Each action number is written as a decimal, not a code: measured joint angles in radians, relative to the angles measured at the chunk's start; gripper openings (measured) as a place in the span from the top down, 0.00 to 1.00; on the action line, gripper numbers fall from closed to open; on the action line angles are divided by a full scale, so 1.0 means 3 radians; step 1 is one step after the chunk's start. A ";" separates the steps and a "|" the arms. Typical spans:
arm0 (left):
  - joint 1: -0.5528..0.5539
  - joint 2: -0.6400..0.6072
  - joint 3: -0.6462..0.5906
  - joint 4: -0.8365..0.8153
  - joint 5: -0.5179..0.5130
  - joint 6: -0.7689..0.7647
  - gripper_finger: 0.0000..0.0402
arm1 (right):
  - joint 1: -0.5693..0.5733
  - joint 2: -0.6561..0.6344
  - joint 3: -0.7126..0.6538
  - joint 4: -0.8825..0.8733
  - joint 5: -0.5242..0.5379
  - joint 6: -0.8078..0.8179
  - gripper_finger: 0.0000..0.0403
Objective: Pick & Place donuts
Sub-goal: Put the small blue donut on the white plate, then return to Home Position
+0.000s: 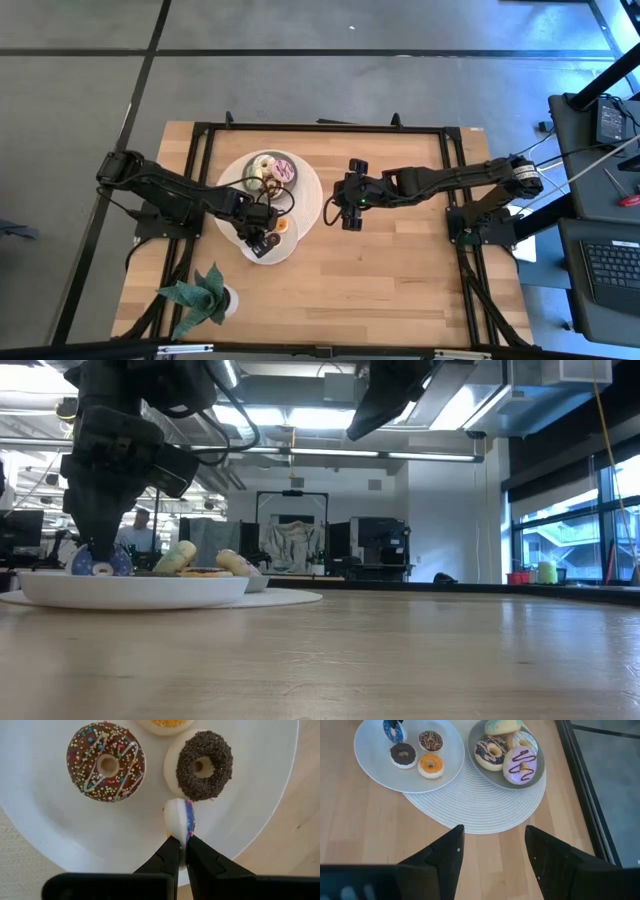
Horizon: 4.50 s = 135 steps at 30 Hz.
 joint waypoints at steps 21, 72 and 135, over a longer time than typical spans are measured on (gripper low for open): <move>0.0000 -0.0003 0.0000 -0.0003 -0.0006 -0.0027 0.85 | 0.0000 0.0001 -0.0001 -0.0025 0.0000 0.0003 0.48; 0.0279 -0.0005 0.0003 -0.0122 0.0217 0.0122 0.35 | 0.0000 0.0003 -0.0001 -0.0054 -0.0028 0.0088 0.48; 0.0364 -0.3435 -0.1320 0.2307 -0.0308 0.2782 0.35 | -0.0017 -0.4700 -0.4085 0.2272 -0.0260 0.0268 0.48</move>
